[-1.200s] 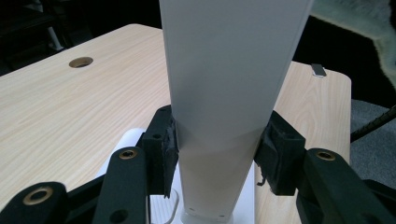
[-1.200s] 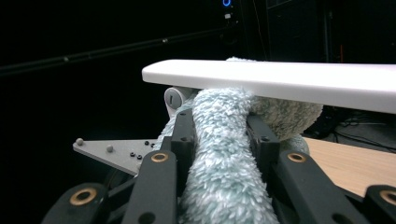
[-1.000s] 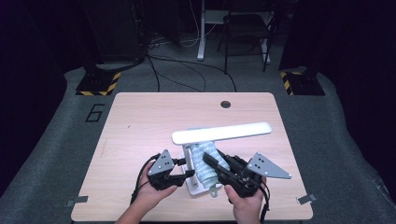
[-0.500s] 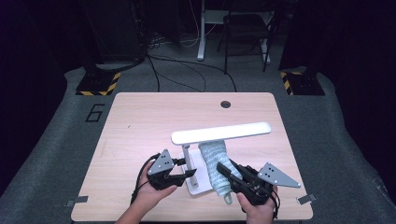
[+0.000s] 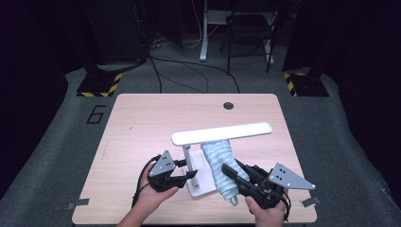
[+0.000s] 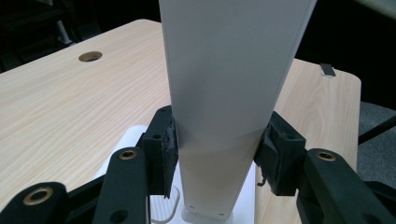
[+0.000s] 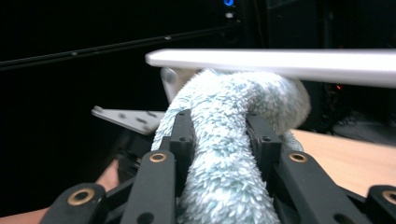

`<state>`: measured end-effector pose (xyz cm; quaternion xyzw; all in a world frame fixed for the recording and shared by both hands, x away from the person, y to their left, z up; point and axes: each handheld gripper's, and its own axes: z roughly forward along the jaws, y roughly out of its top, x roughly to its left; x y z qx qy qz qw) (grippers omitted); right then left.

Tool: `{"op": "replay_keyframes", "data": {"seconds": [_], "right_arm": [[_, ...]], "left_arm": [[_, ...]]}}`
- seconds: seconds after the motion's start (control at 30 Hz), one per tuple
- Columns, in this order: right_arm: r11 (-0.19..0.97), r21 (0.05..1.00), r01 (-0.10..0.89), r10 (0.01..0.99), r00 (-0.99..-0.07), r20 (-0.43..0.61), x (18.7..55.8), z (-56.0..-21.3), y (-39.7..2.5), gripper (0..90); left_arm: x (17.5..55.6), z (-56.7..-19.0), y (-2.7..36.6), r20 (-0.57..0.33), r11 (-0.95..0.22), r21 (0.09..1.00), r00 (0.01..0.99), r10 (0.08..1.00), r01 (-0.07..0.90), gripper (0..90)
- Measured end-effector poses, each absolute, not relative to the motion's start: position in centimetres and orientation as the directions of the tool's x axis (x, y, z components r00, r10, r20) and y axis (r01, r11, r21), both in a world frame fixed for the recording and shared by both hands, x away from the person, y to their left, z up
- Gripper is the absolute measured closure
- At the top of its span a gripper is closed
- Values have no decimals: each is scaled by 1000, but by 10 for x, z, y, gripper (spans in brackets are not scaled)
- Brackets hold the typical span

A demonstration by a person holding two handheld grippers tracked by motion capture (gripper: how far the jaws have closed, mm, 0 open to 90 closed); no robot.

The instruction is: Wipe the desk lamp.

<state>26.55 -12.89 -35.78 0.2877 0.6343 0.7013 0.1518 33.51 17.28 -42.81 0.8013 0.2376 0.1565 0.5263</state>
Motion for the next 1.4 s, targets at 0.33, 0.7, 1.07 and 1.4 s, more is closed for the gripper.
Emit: {"op": "replay_keyframes", "data": {"seconds": [0.33,0.7,1.07,1.4], "right_arm": [[-127,988,88,498,-856,140,250,-322,-119,687],[-151,986,68,510,-849,136,267,-284,-113,687],[-147,989,20,570,-815,102,293,-256,-105,686],[-50,996,75,602,-793,90,319,-275,-79,667]], "left_arm": [[336,-429,175,-10,-308,924,821,571,226,528],[337,-430,176,-16,-310,923,827,562,229,528],[336,-431,176,-18,-299,927,823,568,226,528],[336,-431,176,-6,-311,925,825,565,219,528]]}}
